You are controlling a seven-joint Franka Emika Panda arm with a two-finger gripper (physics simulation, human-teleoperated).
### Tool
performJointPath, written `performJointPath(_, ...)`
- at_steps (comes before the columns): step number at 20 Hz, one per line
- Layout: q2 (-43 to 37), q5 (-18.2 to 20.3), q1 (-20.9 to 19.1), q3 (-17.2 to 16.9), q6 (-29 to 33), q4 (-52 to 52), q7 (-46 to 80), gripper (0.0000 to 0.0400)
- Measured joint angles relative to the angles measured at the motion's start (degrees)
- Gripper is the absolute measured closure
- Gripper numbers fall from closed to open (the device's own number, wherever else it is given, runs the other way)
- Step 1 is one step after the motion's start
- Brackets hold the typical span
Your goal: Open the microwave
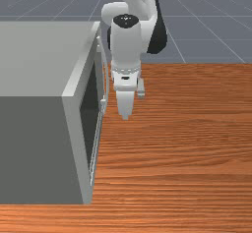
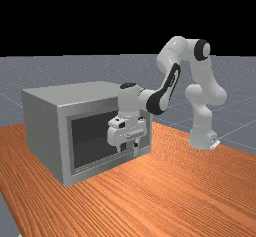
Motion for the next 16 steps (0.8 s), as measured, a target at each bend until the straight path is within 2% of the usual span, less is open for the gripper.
performJointPath(1,-0.1,0.2,0.9,-1.0,0.0,-0.2,5.6,0.0000)
performJointPath(4,-0.1,0.2,0.5,-0.6,0.1,-0.3,2.3,0.0000)
performJointPath(5,-4.2,0.3,1.5,-2.4,4.4,-8.1,10.8,0.0155)
performJointPath(6,-6.8,0.3,0.9,-3.1,7.1,-13.6,11.7,0.0251)
performJointPath(7,-8.4,0.3,0.7,-3.7,8.8,-16.9,13.1,0.0310)
performJointPath(8,-9.3,0.3,1.0,-3.9,9.8,-18.8,14.8,0.0345)
performJointPath(11,-10.4,0.3,1.8,-4.9,11.0,-20.9,19.9,0.0388)
performJointPath(16,-10.6,0.3,3.6,-6.4,11.4,-21.3,28.6,0.0399)
